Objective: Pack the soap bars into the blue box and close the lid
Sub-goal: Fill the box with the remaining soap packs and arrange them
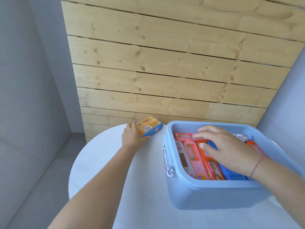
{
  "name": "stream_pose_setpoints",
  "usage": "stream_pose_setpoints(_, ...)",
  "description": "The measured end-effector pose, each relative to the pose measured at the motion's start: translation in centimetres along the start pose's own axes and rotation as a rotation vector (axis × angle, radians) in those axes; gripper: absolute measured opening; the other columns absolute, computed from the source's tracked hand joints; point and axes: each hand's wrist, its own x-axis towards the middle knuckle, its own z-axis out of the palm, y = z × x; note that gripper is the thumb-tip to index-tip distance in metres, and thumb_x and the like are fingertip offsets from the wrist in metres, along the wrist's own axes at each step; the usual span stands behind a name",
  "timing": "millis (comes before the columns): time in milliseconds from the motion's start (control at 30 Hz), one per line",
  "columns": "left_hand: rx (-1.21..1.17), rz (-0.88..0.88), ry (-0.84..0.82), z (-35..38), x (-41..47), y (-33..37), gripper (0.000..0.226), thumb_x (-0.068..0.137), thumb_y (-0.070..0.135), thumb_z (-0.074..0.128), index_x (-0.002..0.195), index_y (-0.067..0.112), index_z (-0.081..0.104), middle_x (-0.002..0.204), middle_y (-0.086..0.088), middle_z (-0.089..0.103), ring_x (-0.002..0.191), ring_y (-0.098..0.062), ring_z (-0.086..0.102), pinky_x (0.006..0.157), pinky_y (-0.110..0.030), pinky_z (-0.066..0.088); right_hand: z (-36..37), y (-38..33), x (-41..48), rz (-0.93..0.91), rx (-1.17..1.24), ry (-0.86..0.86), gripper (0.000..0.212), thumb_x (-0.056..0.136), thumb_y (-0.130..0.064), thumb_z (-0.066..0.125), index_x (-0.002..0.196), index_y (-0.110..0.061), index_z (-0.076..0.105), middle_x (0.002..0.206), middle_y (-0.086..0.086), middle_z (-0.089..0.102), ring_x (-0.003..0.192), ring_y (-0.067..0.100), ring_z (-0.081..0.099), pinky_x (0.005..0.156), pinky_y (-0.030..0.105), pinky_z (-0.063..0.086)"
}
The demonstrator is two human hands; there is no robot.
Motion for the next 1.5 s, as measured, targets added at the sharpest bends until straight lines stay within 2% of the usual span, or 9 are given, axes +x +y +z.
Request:
stream_pose_setpoints(300,-0.391,-0.127,0.123,-3.0,-1.8,1.8,0.031,0.069,0.027,0.067,0.096,0.013,0.06,0.102,-0.013,0.06,0.099,-0.034,0.057,0.066,-0.033,0.044,-0.6,0.8,-1.3,0.019,0.03,-0.01,0.033,0.095,-0.026,0.048,0.126,-0.036,0.056,0.13,-0.015,0.045,0.123,0.003,0.042,0.094,0.013,0.027)
stream_pose_setpoints(433,-0.514,-0.049,0.26,-7.9,-4.5,4.9,0.048,0.073,0.029,0.07,0.118,0.023,0.056,0.106,-0.006,0.058,0.096,-0.021,0.057,0.076,-0.035,0.049,-2.1,1.6,-2.4,0.019,0.13,0.077,0.029,0.094,-0.023,0.05,0.121,-0.03,0.059,0.127,-0.014,0.047,0.114,0.005,0.047,0.095,0.016,0.031)
stream_pose_setpoints(533,-0.582,0.129,0.3,-11.1,-6.6,8.7,0.068,0.075,0.027,0.073,0.136,0.017,0.045,0.107,0.0,0.055,0.083,-0.003,0.054,0.071,-0.016,0.042,-3.7,2.4,-2.8,0.025,0.213,0.189,0.032,0.092,-0.021,0.053,0.122,-0.031,0.058,0.123,-0.016,0.046,0.11,0.009,0.051,0.083,0.01,0.035)
stream_pose_setpoints(700,-0.6,0.399,-0.054,-11.0,-11.4,15.9,0.071,0.072,0.021,0.079,0.135,0.022,0.047,0.104,0.011,0.057,0.09,0.0,0.061,0.07,0.001,0.045,-6.9,5.0,-4.2,0.115,0.465,0.401,0.045,0.091,-0.019,0.054,0.135,-0.029,0.045,0.124,-0.013,0.05,0.116,0.005,0.05,0.102,0.027,0.039)
stream_pose_setpoints(867,-0.274,0.51,-0.259,-6.5,-14.2,17.5,0.073,0.072,0.02,0.079,0.136,0.021,0.046,0.109,0.003,0.057,0.098,-0.006,0.054,0.075,0.006,0.035,-5.5,6.9,-5.4,0.235,0.612,0.199,0.04,0.094,-0.02,0.051,0.133,-0.028,0.048,0.123,-0.002,0.056,0.103,0.009,0.056,0.086,0.02,0.037)
stream_pose_setpoints(967,-0.083,0.451,-0.405,-5.5,-14.3,17.2,0.071,0.076,0.027,0.075,0.138,0.025,0.04,0.118,0.006,0.053,0.107,-0.01,0.054,0.085,-0.008,0.042,-3.4,7.4,-6.0,0.243,0.588,0.107,0.036,0.095,-0.012,0.048,0.129,-0.018,0.055,0.119,-0.001,0.059,0.103,0.005,0.059,0.07,-0.002,0.038)
stream_pose_setpoints(1100,0.236,0.443,-0.554,-6.0,-13.8,17.4,0.081,0.082,0.042,0.063,0.148,0.03,0.017,0.153,0.005,0.026,0.134,-0.015,0.032,0.104,-0.026,0.029,-2.8,8.2,-6.3,0.229,0.606,0.088,0.037,0.096,-0.013,0.046,0.132,-0.018,0.053,0.115,-0.005,0.059,0.07,-0.019,0.054,0.049,-0.003,0.038)
stream_pose_setpoints(1267,0.479,0.503,-0.476,-6.0,-13.8,18.9,0.085,0.082,0.07,0.035,0.15,0.024,0.013,0.161,0.004,-0.007,0.147,-0.017,-0.012,0.117,-0.044,-0.001,-4.4,9.4,-6.6,0.173,0.622,0.11,0.037,0.094,-0.023,0.05,0.131,-0.027,0.053,0.125,-0.004,0.06,0.109,-0.001,0.056,0.089,0.013,0.041)
stream_pose_setpoints(1500,0.367,0.753,-0.356,-2.0,-15.2,25.6,0.072,0.087,0.063,0.033,0.148,0.026,0.021,0.159,0.007,0.013,0.146,-0.013,0.0,0.118,-0.039,0.0,-5.4,19.7,-8.1,0.527,0.539,0.347,0.036,0.091,-0.021,0.052,0.127,-0.015,0.055,0.135,0.006,0.051,0.122,0.021,0.051,0.105,0.034,0.04)
